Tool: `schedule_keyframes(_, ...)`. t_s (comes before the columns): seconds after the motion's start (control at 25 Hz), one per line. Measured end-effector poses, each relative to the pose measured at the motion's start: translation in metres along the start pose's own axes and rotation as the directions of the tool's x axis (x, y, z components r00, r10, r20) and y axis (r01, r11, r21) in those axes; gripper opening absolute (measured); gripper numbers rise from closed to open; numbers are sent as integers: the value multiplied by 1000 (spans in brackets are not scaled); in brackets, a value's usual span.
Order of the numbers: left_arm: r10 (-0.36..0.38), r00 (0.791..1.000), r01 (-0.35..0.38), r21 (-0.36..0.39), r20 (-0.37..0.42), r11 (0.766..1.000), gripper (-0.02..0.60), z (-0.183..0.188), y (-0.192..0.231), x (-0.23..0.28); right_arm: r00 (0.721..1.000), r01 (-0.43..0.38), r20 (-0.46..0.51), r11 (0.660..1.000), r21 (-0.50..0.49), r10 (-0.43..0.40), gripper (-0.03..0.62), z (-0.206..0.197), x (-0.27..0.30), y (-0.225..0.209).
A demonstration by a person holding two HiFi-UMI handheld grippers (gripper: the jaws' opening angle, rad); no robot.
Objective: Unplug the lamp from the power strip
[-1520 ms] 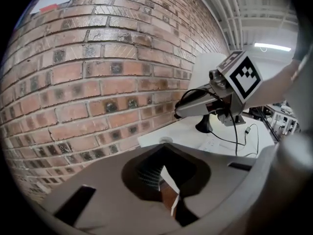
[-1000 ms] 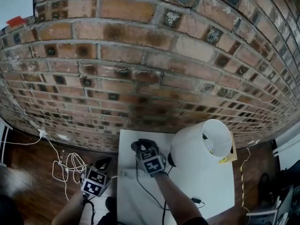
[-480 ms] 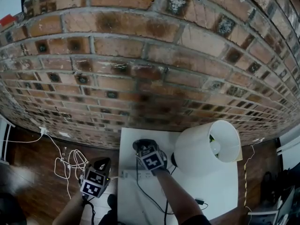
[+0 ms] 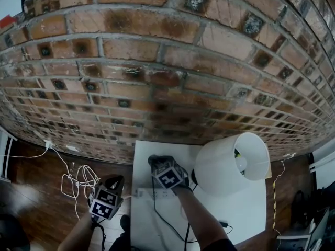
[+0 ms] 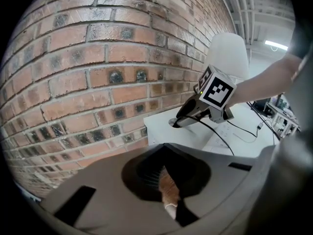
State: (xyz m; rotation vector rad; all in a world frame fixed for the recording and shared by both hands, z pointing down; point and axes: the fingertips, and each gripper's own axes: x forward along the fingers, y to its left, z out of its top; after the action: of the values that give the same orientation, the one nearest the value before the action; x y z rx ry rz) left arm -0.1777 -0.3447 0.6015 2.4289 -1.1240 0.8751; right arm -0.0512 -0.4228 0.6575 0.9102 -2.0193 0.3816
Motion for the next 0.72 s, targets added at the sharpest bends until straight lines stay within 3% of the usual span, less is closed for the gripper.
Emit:
schedule_keyframes(0.24,3,1000,-3,1,-17,1000,15,-7,0,0,999,3,-51,1000,-21,-4,140,-15,4,-1)
schedule_keyframes(0.4,6,1000,-6,3,-11,1000,15,-3,1,0,995,73,-70,996,-48,-76,139,-15,-2,-12)
schedule_keyframes(0.56,3,1000,-3,8,-11,1000,15,-3,-2,2,996,91,-18,995,-34,-92,111,-9,-6,-14)
schedule_keyframes(0.72,7,1000,-7,7,-6,1000,15,0,0,0,991,102,94,994,-46,-97,92,14,-18,-9)
